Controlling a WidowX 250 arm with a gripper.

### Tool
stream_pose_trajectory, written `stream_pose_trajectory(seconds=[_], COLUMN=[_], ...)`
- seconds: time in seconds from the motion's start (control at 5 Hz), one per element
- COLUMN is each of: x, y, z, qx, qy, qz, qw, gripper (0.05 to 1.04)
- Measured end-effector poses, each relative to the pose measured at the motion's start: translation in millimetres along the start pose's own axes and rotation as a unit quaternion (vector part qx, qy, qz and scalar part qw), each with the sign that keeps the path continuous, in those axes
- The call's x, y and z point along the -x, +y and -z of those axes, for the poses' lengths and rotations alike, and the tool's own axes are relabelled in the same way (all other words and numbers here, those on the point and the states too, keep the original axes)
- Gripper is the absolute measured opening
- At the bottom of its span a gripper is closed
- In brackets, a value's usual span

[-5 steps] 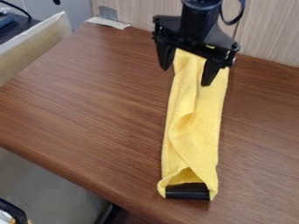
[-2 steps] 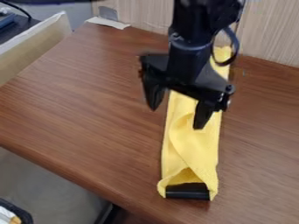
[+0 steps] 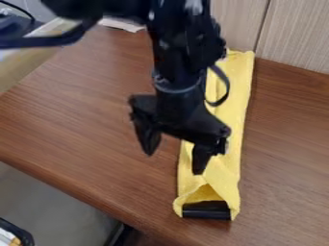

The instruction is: Fold the cloth from bottom to top

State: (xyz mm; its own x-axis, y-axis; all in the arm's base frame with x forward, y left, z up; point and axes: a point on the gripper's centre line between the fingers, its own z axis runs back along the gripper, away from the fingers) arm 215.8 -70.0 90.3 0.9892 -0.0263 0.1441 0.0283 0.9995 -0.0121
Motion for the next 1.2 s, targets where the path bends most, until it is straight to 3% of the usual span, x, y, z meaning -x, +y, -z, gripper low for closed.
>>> stream_pose_trajectory(seconds=[0.2, 0.6, 0.8, 1.0, 1.2], x=[10, 16, 18, 19, 21], y=[-10, -27, -27, -27, -23], z=[18, 37, 39, 39, 38], qx=[0.007, -0.006, -0.021, -0.021, -0.028], qy=[0.027, 0.040, 0.035, 0.030, 0.028], qz=[0.025, 0.073, 0.073, 0.067, 0.062], qw=[0.9993, 0.9965, 0.9965, 0.9971, 0.9973], gripper=[1.000, 0.952, 0.671, 0.388, 0.191])
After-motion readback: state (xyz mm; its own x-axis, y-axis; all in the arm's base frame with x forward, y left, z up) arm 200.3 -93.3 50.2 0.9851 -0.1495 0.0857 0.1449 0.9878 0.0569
